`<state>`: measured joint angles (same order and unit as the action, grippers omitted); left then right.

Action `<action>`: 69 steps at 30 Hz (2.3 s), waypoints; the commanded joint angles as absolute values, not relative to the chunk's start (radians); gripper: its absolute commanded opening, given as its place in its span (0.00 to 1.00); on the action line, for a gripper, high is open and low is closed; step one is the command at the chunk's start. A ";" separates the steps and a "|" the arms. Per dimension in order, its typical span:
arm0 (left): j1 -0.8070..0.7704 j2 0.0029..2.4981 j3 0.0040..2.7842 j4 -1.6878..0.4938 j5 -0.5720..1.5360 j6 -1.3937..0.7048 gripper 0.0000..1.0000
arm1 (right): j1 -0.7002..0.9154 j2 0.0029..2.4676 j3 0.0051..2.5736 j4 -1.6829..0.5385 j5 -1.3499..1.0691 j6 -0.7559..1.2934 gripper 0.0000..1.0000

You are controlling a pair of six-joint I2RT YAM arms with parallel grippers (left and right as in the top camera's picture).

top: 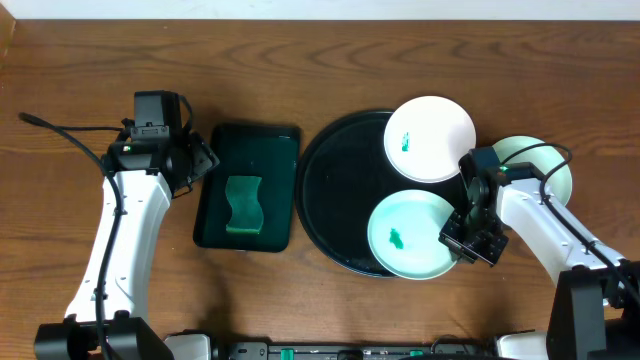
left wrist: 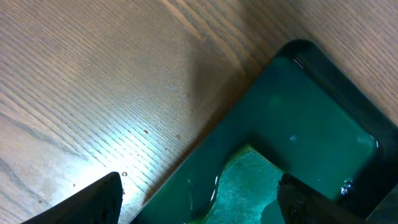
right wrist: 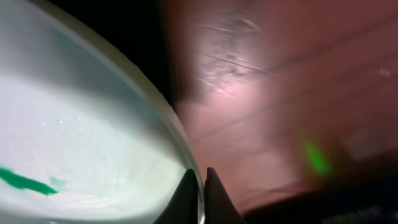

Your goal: Clean dirty plates on tray and stack at the side

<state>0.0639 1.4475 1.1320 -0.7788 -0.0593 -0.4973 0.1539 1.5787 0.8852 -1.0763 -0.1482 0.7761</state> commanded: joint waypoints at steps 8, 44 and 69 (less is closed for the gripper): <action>0.067 1.449 1.147 -0.781 -0.072 -0.498 0.80 | 0.216 1.575 0.875 -0.891 -0.218 0.771 0.01; 0.067 1.449 1.147 -0.781 -0.072 -0.498 0.80 | 0.372 1.575 1.122 -0.883 -0.080 0.604 0.44; 0.067 1.449 1.147 -0.781 -0.072 -0.498 0.80 | 0.374 1.623 1.014 -0.644 -0.027 0.088 0.33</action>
